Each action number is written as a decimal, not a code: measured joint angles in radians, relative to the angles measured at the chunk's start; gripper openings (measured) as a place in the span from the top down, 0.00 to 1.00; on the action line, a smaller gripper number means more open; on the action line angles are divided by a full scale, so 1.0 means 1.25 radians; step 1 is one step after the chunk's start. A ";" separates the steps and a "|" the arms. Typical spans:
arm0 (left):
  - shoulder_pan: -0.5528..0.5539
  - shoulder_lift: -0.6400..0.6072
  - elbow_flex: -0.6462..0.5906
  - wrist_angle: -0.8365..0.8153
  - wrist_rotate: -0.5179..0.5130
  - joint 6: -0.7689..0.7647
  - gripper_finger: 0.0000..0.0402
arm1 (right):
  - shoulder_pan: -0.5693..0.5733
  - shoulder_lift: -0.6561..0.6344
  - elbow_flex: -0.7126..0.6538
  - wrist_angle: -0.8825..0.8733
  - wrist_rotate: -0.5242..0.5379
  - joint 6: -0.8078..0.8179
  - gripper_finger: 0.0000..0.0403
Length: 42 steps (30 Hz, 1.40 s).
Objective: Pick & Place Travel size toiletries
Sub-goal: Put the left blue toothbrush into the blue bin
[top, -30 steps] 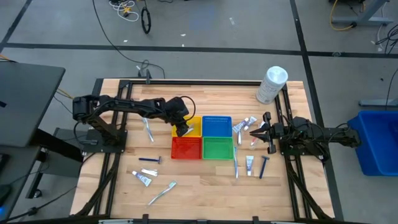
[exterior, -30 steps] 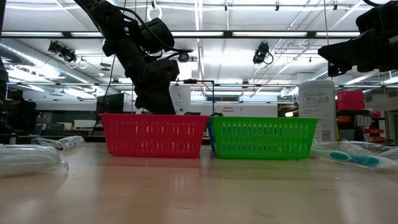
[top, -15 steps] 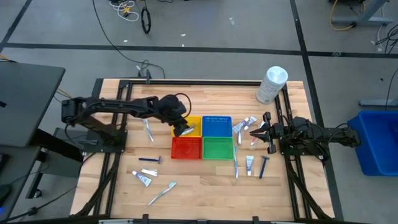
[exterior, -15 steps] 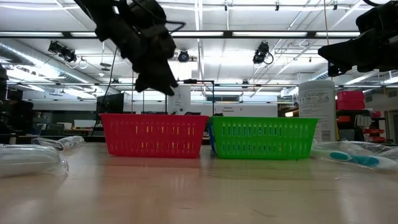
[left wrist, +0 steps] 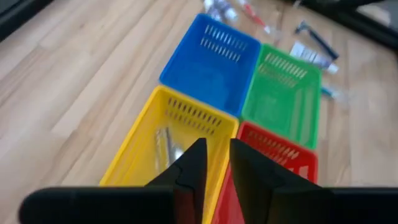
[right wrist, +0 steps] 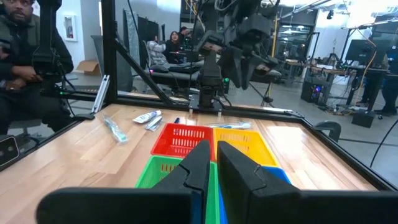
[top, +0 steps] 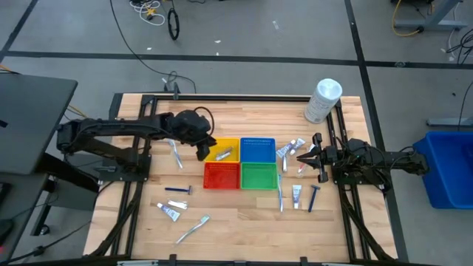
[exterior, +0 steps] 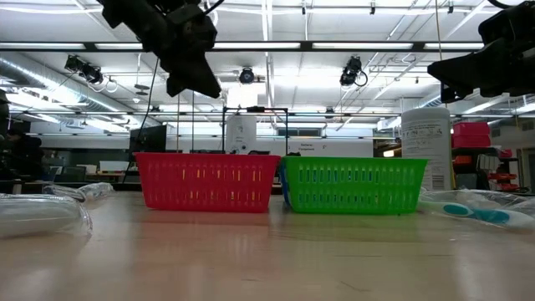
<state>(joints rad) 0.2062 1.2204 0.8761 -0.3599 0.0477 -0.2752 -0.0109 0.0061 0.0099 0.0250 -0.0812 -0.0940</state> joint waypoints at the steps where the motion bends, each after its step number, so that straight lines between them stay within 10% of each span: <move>1: 0.000 -0.006 0.000 -0.018 -0.005 0.003 0.85 | 0.000 0.000 0.000 0.000 0.000 0.000 0.90; 9: 0.000 -0.025 0.000 -0.168 -0.038 -0.010 0.96 | 0.000 0.000 0.000 0.000 0.000 0.000 0.90; 20: 0.000 -0.019 0.000 -0.355 -0.274 -0.380 0.94 | 0.000 0.000 0.000 0.000 0.000 0.000 0.90; 42: 0.051 -0.019 -0.134 -0.509 -0.254 -0.922 0.77 | 0.000 0.000 0.000 0.000 0.000 0.000 0.90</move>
<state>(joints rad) 0.2699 1.1969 0.7081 -0.9960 -0.2692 -1.4273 -0.0111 0.0061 0.0097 0.0250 -0.0814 -0.0940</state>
